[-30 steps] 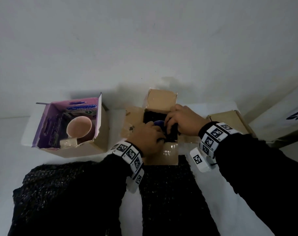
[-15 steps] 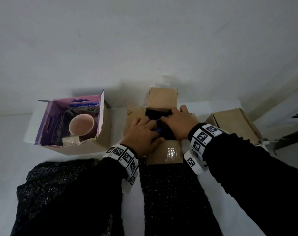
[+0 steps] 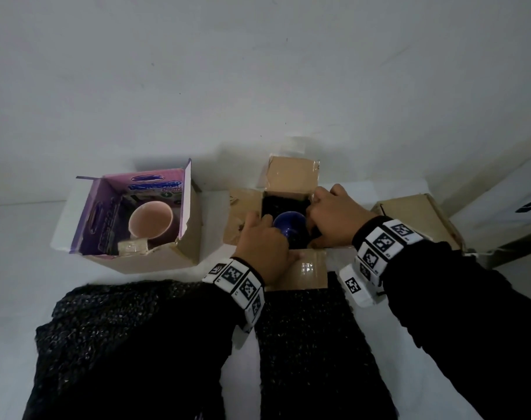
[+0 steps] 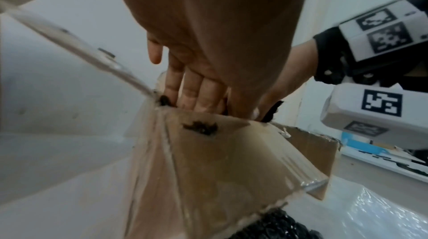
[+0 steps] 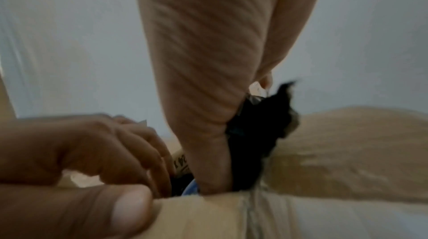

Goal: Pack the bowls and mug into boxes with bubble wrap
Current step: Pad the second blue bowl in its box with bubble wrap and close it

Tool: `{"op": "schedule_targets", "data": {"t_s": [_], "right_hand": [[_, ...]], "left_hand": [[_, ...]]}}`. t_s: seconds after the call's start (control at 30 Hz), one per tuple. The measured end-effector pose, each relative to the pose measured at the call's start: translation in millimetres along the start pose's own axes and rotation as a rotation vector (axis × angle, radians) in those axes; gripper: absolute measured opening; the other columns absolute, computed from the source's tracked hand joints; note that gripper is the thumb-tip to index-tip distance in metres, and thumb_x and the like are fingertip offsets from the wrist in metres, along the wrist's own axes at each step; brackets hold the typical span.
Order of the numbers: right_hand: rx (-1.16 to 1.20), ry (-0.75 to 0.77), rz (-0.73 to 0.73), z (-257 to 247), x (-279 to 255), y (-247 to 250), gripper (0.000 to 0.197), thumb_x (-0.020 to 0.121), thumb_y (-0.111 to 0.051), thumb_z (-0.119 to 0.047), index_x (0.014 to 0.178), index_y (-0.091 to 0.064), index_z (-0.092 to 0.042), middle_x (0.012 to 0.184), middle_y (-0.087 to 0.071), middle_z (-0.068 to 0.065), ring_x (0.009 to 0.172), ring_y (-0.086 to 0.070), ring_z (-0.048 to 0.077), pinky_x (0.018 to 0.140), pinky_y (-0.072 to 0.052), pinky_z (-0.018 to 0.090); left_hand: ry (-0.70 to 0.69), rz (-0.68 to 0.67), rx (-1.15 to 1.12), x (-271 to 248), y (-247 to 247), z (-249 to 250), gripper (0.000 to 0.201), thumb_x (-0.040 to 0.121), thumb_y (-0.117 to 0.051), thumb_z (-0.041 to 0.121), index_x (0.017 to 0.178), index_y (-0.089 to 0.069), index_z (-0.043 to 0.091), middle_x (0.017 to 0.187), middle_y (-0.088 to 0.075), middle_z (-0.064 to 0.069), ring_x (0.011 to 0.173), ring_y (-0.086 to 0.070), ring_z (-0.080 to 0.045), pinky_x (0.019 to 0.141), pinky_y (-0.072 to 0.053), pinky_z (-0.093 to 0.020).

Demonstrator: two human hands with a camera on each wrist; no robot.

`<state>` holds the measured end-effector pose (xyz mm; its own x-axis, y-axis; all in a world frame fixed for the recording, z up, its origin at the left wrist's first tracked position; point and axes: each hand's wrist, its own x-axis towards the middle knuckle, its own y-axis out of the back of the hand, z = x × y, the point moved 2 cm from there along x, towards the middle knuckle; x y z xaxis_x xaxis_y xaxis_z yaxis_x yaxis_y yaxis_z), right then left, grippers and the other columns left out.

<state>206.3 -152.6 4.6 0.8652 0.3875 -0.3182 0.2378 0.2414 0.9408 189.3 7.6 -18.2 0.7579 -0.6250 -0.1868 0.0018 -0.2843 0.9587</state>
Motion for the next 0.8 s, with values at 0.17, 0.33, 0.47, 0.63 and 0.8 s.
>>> {"op": "schedule_targets", "data": {"t_s": [0.17,0.33,0.47,0.63,0.8], "right_hand": [[-0.010,-0.064,0.035,-10.2,2.4,-6.8,0.019,0.083,-0.060,-0.046,0.091,-0.067,-0.031,0.103,-0.057,-0.009,0.114,-0.038,0.025,0.086,-0.026,0.041],[0.092,-0.091,0.094,-12.3,3.5,-12.1,0.023,0.083,-0.062,-0.037,0.105,-0.055,-0.037,0.100,-0.062,-0.015,0.108,-0.040,0.021,0.084,-0.023,0.041],[0.047,0.022,0.016,-11.3,3.2,-11.6,0.020,0.094,-0.048,-0.041,0.103,-0.064,-0.035,0.107,-0.064,-0.011,0.108,-0.042,0.019,0.094,-0.026,0.042],[0.062,0.065,-0.040,-10.0,2.0,-6.1,0.044,0.098,-0.031,-0.058,0.111,-0.067,-0.035,0.106,-0.064,-0.010,0.116,-0.039,0.014,0.103,-0.020,0.044],[0.024,-0.003,-0.035,-23.5,-2.9,-6.0,0.055,0.096,-0.028,-0.061,0.107,-0.069,-0.027,0.098,-0.056,-0.008,0.115,-0.034,0.017,0.098,-0.021,0.041]], "left_hand": [[0.039,0.067,-0.112,2.1,-17.5,-0.9,0.058,0.092,-0.038,0.058,0.136,-0.038,0.020,0.113,-0.063,-0.003,0.105,-0.053,-0.027,0.094,-0.028,-0.044],[-0.031,0.182,-0.132,-3.4,-30.3,-4.3,0.053,0.088,-0.025,0.052,0.110,-0.065,0.026,0.090,-0.062,-0.002,0.084,-0.054,-0.026,0.085,-0.025,-0.041],[-0.015,0.274,-0.192,-5.6,-33.7,-6.8,0.024,0.082,-0.058,0.046,0.097,-0.069,0.030,0.076,-0.064,0.003,0.072,-0.059,-0.025,0.087,-0.034,-0.042],[0.037,0.227,-0.196,-4.8,-25.7,-2.2,0.018,0.074,-0.071,0.045,0.082,-0.072,0.028,0.069,-0.064,0.004,0.068,-0.060,-0.022,0.087,-0.036,-0.041],[0.028,0.186,-0.151,-7.0,-21.8,-0.8,0.033,0.088,-0.050,0.051,0.100,-0.069,0.027,0.105,-0.058,0.001,0.101,-0.049,-0.023,0.091,-0.027,-0.042]]}}
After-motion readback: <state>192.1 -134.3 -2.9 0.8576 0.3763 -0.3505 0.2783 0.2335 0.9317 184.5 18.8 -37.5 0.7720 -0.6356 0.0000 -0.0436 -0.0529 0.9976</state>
